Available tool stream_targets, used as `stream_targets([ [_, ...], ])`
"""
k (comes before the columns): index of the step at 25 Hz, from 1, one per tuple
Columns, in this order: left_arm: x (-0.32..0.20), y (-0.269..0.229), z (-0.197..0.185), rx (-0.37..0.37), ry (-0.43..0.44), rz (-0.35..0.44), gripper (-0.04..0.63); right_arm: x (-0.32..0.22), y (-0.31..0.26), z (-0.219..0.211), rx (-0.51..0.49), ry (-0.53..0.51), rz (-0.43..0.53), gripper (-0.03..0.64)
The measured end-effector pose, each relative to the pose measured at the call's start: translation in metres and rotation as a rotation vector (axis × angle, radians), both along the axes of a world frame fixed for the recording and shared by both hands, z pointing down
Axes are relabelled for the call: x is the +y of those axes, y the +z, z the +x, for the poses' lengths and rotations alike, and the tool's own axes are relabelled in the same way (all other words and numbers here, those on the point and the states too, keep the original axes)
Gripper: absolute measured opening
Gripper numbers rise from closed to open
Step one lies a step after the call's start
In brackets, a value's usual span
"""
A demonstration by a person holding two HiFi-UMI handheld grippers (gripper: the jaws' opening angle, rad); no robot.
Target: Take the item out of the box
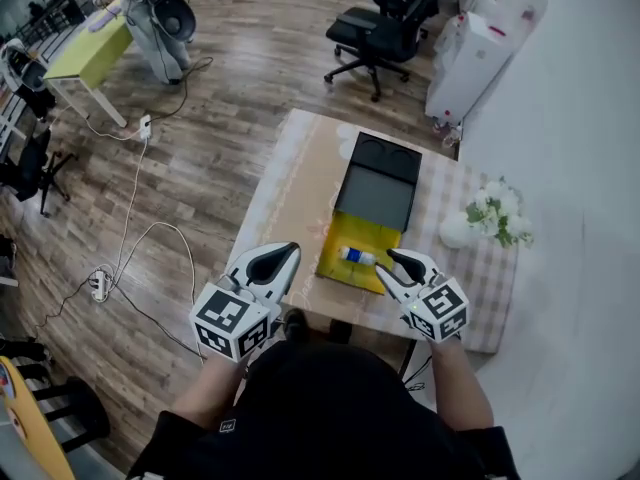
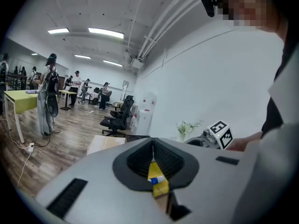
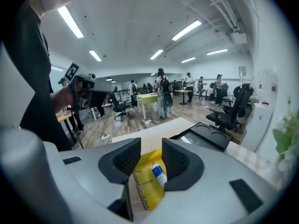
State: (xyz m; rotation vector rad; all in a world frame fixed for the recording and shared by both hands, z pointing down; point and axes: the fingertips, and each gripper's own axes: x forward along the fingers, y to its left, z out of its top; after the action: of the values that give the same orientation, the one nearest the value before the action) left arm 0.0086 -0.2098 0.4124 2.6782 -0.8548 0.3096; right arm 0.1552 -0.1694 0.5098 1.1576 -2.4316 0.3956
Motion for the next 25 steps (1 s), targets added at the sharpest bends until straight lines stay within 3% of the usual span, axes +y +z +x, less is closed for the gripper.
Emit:
stream_targets([
  [14,0.02,0.037,-0.016,-0.034,-0.085,-0.102,0.015,-0.023,0.109,-0.015,0.181,-0.198,-0.215,0.165],
  [25,0.031,0.037,-0.053,-0.026,-0.203,-0.115,0.015,-0.03,0.188,-0.023,0.442,-0.318,-0.325,0.169],
])
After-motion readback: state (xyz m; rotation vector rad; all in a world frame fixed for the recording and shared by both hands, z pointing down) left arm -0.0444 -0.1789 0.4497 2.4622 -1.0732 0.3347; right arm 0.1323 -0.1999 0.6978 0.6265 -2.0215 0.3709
